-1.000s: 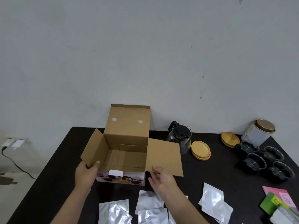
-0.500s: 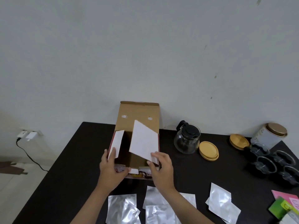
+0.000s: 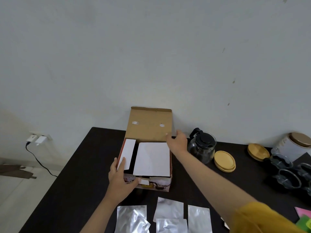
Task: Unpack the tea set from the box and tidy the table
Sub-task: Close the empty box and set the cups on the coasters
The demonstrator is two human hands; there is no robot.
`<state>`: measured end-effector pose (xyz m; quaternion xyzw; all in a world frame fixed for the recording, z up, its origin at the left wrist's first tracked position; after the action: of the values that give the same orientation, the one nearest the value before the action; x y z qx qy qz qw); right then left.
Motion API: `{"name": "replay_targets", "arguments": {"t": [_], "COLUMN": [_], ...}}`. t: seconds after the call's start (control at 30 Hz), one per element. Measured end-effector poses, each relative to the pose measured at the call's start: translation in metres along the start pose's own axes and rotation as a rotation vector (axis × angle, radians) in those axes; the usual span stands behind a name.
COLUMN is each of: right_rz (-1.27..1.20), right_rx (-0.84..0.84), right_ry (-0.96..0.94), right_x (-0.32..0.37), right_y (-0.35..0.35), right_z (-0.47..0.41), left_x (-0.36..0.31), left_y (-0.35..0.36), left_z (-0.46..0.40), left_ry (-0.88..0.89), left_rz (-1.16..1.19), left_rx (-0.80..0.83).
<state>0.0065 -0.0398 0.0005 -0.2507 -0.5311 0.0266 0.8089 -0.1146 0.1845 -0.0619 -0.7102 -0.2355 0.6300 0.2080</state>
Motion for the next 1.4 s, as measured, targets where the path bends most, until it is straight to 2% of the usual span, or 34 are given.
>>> {"name": "replay_targets", "arguments": {"t": [0.1,0.2,0.27,0.33,0.43,0.53,0.7,0.8,1.0,1.27,1.4], "right_rz": [-0.051,-0.05,-0.058,-0.037,0.109,0.28,0.415,0.358,0.384,0.447,0.591], "right_rx": [0.145,0.24,0.244,0.242,0.21,0.266,0.365,0.343,0.269,0.216,-0.027], "right_ry": [0.206,0.22,0.131,-0.042,-0.338,-0.582,-0.67,-0.609,-0.57,-0.567,-0.661], "right_x": [0.022,0.034,0.035,0.027,0.002,-0.027,-0.077,-0.088,-0.099,-0.12,-0.122], "right_y": [0.003,0.006,0.006,0.006,-0.003,-0.014,-0.014,-0.013,-0.007,0.003,0.006], "right_z": [-0.018,-0.025,-0.024,-0.02,0.004,0.029,0.046,0.048,0.051,0.053,0.057], "left_x": [0.002,0.002,0.003,0.002,0.001,0.001,0.003,-0.002,0.007,0.012,0.016], "left_y": [0.001,0.002,0.002,0.003,0.004,0.003,0.0,-0.005,-0.017,-0.009,-0.004], "left_z": [-0.001,-0.001,-0.001,-0.001,-0.003,-0.005,-0.003,0.0,0.0,0.002,0.002], "left_ry": [-0.004,0.002,-0.003,0.007,0.012,0.036,0.025,-0.019,0.019,-0.031,-0.094], "left_rz": [0.015,0.024,0.032,0.039,0.051,0.13,0.392,0.479,0.375,0.404,0.387], "left_rx": [-0.005,-0.013,-0.016,-0.027,-0.035,-0.073,-0.109,-0.123,-0.143,-0.171,-0.242]}}
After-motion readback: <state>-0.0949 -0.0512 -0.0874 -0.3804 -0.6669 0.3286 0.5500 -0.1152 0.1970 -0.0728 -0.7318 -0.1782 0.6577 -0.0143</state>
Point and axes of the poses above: each hand's wrist, its own z-axis away from the middle knuckle, its own y-axis out of the palm, x = y × z, the point moved 3 cm from there along -z, towards the middle knuckle, and after that the axes turned 15 degrees about y, right-handed, at the moved point
